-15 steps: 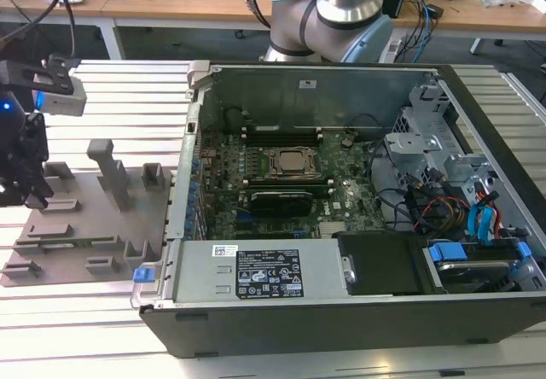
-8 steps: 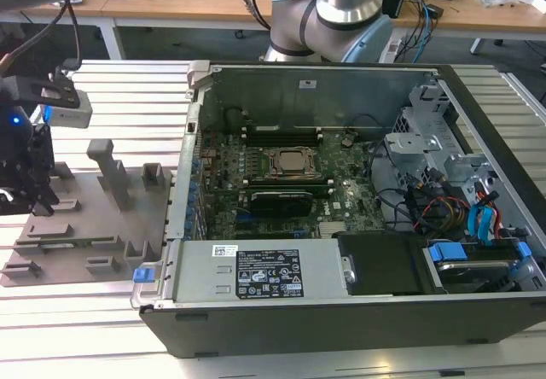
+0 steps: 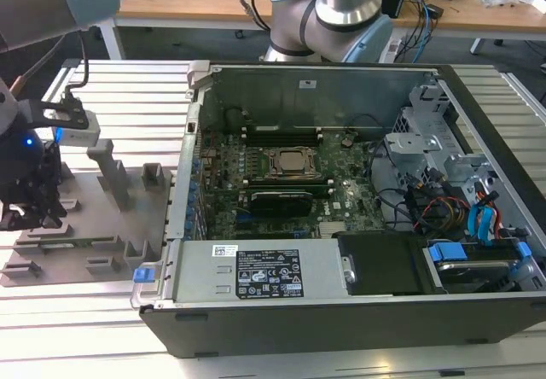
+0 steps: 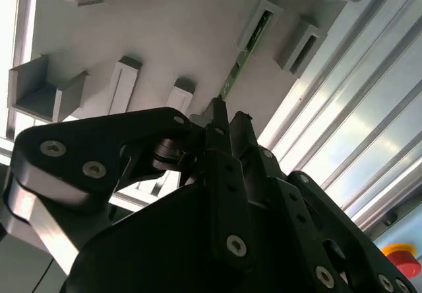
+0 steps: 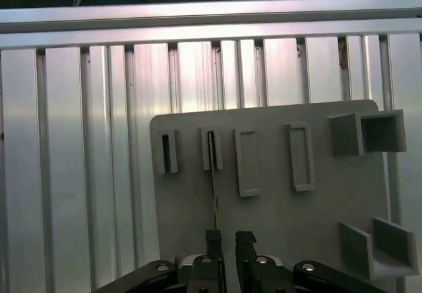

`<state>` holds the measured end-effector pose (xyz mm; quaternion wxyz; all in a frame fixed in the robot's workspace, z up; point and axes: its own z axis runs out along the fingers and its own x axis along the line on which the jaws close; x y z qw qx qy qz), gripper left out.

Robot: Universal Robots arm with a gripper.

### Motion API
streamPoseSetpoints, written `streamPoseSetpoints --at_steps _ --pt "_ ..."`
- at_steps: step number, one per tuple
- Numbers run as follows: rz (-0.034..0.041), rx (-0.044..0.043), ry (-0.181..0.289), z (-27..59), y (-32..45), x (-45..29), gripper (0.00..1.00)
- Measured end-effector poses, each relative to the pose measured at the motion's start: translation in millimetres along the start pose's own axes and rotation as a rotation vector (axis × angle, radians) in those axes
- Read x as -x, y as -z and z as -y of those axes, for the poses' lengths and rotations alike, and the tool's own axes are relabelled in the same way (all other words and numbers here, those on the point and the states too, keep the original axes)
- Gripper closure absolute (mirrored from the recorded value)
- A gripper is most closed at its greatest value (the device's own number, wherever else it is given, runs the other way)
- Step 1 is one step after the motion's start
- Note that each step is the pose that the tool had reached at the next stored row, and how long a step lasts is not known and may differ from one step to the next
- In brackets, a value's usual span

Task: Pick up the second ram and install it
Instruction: 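Pick up the second ram and move it above second insertion slot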

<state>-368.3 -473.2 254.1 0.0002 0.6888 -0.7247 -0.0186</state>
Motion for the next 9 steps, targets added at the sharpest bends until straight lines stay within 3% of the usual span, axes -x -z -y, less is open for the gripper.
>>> streamPoseSetpoints --at_steps 5,9 --pt "-0.0014 0.0007 0.015 0.5 -12.6 -2.7 0.76" --pt "-0.002 0.0011 0.032 0.9 -26.9 -3.1 0.76"
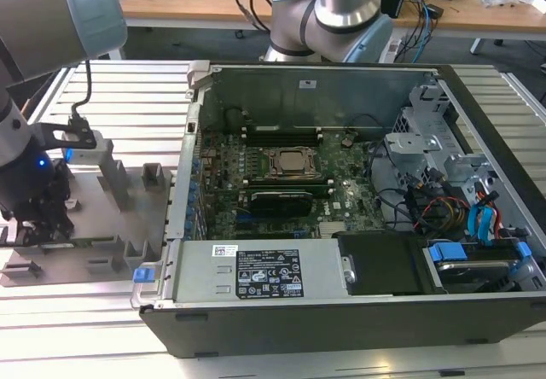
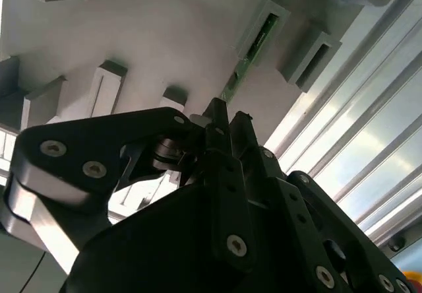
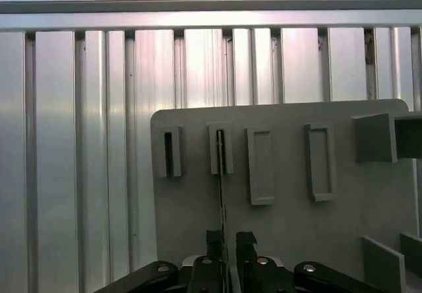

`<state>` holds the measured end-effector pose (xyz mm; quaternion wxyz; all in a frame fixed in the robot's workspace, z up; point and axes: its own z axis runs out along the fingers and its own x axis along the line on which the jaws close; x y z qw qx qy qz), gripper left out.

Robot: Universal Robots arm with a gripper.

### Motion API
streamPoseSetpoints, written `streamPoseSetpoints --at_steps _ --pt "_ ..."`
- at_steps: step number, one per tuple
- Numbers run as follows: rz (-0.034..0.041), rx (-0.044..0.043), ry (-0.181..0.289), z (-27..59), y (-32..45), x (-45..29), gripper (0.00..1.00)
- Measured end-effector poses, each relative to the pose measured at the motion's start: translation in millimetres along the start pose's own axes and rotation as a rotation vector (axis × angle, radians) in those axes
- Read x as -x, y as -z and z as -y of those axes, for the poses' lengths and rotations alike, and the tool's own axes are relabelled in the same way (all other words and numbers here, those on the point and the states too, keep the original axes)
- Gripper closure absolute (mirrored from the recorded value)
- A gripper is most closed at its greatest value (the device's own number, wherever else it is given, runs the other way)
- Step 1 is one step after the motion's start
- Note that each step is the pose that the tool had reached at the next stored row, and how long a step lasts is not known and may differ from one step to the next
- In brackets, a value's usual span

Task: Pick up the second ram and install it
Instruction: 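Pick up the second ram and move it above second insertion slot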

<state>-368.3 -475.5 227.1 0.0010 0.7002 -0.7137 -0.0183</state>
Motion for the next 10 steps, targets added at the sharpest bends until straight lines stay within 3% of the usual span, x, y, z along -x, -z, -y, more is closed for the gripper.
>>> streamPoseSetpoints --at_steps 7,10 --pt "-0.0054 0.0009 0.038 0.6 -23.3 -0.6 0.76" --pt "0.0021 0.0009 0.038 0.6 -23.9 -0.5 0.76"
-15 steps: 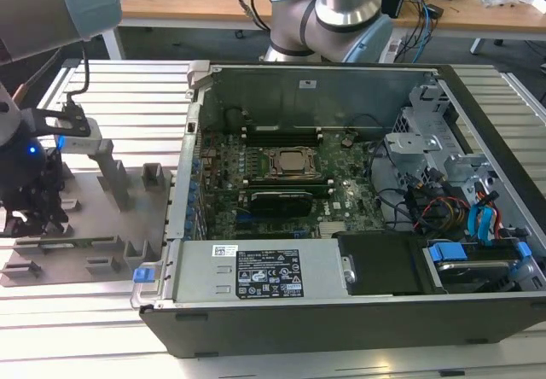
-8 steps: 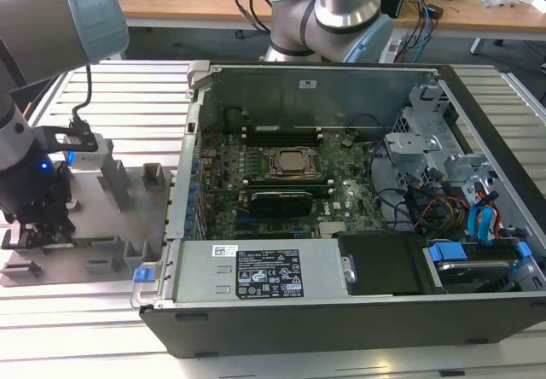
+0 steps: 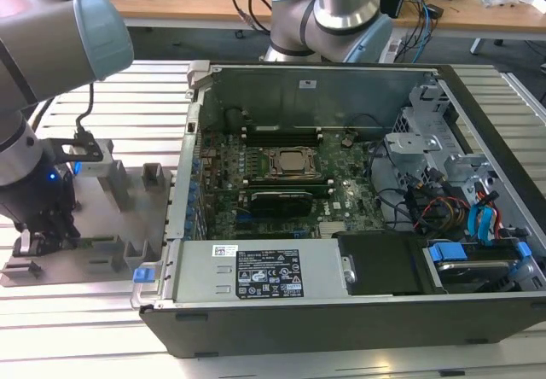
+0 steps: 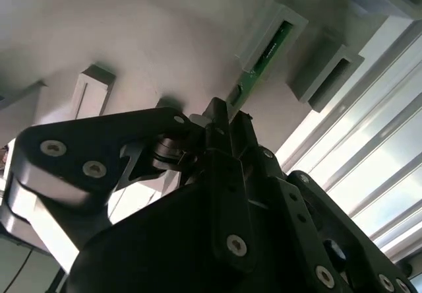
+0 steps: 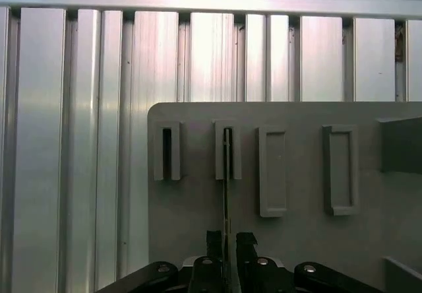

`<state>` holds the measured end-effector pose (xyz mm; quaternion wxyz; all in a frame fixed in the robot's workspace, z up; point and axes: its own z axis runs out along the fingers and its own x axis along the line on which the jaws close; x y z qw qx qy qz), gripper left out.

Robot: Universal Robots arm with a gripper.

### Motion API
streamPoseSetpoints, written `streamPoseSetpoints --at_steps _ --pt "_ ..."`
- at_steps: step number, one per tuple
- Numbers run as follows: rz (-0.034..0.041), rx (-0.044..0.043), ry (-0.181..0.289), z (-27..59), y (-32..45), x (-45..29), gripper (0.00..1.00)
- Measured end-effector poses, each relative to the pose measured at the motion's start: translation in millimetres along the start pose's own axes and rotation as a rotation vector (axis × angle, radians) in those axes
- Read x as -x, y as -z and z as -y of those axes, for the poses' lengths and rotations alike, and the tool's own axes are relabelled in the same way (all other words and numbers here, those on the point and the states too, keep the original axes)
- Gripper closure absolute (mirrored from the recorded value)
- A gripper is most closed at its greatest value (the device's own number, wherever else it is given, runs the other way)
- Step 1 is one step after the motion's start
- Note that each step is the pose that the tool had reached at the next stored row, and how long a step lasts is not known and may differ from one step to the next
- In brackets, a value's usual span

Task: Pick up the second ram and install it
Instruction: 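Pick up the second ram and move it above second insertion slot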

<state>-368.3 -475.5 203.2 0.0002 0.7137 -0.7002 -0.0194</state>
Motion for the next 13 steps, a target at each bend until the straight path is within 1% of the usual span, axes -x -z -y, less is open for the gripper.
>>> streamPoseSetpoints --at_steps 1,2,3,6,8,10,11,13 --pt "0.0019 -0.0001 0.0 0.0 0.0 0.0 0.76" --pt "0.0066 -0.0001 0.0 0.0 0.0 0.0 0.78" --pt "0.012 -0.0003 0.0 0.0 0.0 0.0 0.87" --pt "0.0234 -0.0005 0.001 0.0 0.0 0.0 0.87" --pt "0.0277 -0.0006 0.001 0.0 0.0 0.0 0.87" --pt "0.0341 -0.0006 0.001 0.0 0.0 0.0 0.87" --pt "0.0392 -0.0007 0.001 0.0 0.0 0.0 0.87" --pt "0.0464 -0.0008 0.001 0.0 0.0 0.0 0.87"
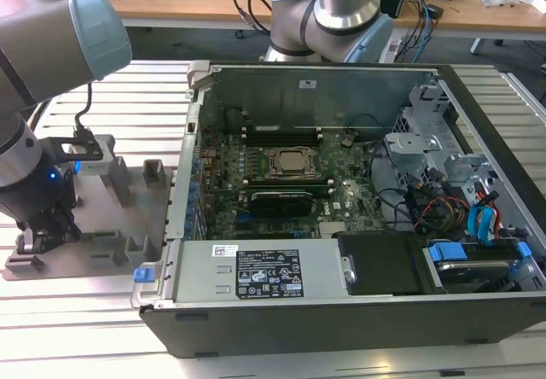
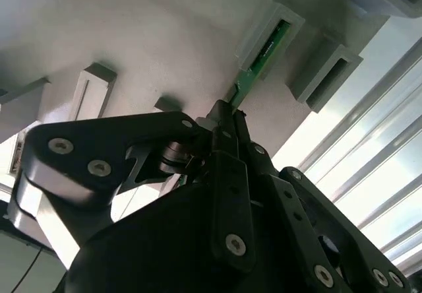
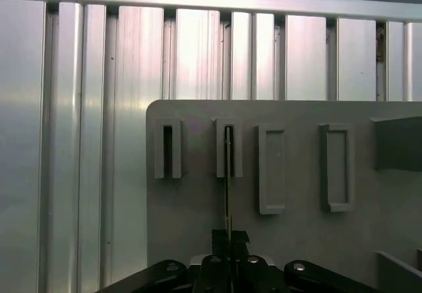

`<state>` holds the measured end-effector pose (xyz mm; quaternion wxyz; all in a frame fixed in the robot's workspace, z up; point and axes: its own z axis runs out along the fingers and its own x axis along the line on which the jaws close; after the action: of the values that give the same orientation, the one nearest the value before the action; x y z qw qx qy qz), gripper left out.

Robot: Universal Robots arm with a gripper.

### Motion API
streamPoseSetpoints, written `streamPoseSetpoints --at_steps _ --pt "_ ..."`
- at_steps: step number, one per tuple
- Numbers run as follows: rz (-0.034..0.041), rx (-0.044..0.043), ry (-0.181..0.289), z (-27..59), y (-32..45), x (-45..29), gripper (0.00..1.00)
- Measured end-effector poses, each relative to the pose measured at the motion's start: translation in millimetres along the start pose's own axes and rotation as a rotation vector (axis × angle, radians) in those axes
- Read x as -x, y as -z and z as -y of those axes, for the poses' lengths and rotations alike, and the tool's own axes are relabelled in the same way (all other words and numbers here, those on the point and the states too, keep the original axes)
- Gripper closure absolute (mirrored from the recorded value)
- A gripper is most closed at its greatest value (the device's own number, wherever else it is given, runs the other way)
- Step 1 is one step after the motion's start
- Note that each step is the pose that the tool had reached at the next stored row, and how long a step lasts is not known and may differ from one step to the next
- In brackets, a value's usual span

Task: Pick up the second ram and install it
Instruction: 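Pick up the second ram and move it above second insertion slot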

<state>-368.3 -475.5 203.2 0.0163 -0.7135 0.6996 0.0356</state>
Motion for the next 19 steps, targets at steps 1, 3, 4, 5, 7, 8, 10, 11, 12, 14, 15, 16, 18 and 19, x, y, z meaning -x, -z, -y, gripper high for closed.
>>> streamPoseSetpoints --at_steps 1,3,4,5,7,8,10,11,12,14,15,16,18,19 --pt "-0.0231 0.0003 -0.001 0.1 -0.1 -0.1 0.87" --pt "-0.0546 0.0009 -0.002 0.0 -0.1 0.0 0.87" --pt "-0.0548 0.001 -0.001 0.0 -0.1 -0.1 0.87" --pt "-0.055 0.001 -0.001 0.0 -0.1 0.0 0.87" --pt "-0.0552 0.001 -0.002 0.0 -0.1 0.0 0.87" --pt "-0.0553 0.001 -0.002 0.0 0.0 0.0 0.87" --pt "-0.0554 0.001 -0.002 0.0 -0.1 0.0 0.87" --pt "-0.0556 0.001 -0.002 0.0 -0.1 0.0 0.87" --pt "-0.0557 0.001 -0.002 0.0 -0.1 0.0 0.87" --pt "-0.056 0.001 -0.002 0.0 0.0 0.0 0.87" --pt "-0.0563 0.001 -0.002 0.0 -0.1 0.0 0.87" --pt "-0.0572 0.0012 -0.002 0.0 1.2 0.1 0.87" --pt "-0.0572 0.001 -0.002 -0.5 18.0 1.3 0.87" --pt "-0.0572 0.001 -0.002 -0.8 27.7 2.1 0.87"
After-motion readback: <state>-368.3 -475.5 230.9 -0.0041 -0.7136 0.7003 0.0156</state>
